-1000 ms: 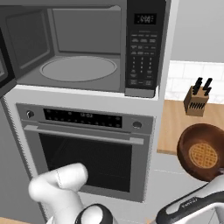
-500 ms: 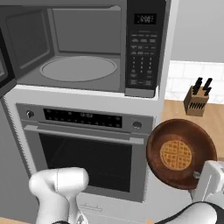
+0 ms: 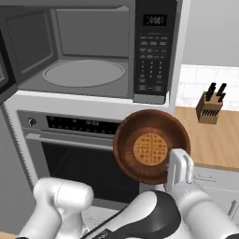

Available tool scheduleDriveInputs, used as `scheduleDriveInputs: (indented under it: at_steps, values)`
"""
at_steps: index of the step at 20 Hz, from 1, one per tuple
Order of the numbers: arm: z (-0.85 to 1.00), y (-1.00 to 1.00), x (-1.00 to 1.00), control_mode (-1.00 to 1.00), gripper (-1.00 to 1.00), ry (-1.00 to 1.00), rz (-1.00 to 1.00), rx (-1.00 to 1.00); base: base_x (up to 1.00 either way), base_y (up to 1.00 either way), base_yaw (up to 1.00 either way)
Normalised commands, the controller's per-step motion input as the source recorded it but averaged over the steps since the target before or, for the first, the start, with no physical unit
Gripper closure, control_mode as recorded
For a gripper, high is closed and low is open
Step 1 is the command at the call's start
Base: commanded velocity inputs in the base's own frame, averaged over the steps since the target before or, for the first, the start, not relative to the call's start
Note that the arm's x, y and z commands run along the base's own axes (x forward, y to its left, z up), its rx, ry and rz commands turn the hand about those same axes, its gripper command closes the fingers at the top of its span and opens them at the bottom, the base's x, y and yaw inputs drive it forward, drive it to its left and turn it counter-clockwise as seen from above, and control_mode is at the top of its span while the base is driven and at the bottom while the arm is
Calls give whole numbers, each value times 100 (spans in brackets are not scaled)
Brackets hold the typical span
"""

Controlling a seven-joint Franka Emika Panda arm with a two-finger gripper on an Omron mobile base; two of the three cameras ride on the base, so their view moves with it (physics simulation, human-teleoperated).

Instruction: Open the microwave, place the bowl with waffle inside the microwave, then close the microwave door and turn it on.

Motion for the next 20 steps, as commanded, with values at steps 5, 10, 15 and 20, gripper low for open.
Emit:
scheduleDriveInputs:
  at_steps: [5,10,15,20]
  values:
    - [49,100,-20,-100,100,-3,0,-18,0,0,0]
    - [71,100,-6,-100,100,0,0,-13,0,0,0]
    - [80,100,0,-100,100,1,0,-10,0,0,0]
    - [57,100,41,-100,100,22,0,-6,0,0,0]
